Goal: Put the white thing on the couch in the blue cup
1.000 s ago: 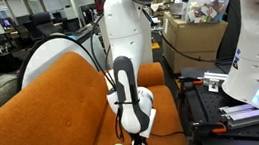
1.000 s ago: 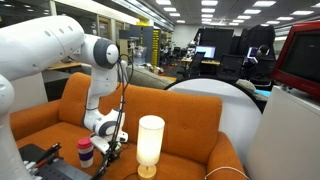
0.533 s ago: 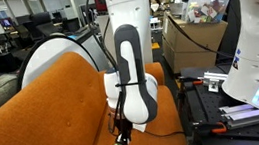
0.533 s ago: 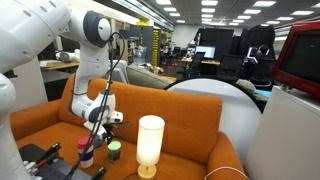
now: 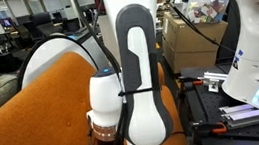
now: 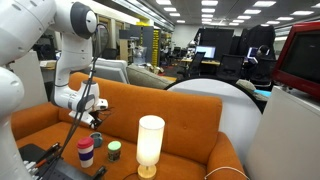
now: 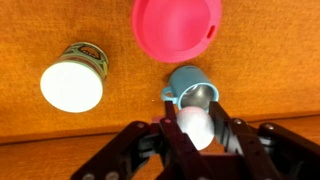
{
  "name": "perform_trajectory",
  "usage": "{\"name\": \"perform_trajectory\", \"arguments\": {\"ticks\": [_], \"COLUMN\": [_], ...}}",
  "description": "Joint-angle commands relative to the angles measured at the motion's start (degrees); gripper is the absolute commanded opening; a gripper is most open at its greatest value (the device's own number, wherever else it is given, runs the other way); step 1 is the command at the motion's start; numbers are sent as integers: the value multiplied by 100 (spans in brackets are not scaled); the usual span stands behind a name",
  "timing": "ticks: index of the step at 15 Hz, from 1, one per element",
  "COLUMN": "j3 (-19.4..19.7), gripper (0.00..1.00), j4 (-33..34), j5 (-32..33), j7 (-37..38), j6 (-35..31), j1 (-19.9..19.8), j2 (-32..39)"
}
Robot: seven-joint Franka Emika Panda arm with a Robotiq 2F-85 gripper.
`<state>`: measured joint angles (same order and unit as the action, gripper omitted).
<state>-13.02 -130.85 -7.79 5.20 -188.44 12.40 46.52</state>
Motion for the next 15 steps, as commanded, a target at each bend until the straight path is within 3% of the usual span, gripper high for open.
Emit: {"name": "perform_trajectory", "arguments": {"ticks": [1,7,15], "j3": [250,763,1214], "gripper": [13,13,13], "j4": [532,2066,4093], "j5": [130,278,732], "j7": [41,120,291], "j6": [354,1405,2769], "j1": [534,1451,1717], "j2": [299,1115,2275]}}
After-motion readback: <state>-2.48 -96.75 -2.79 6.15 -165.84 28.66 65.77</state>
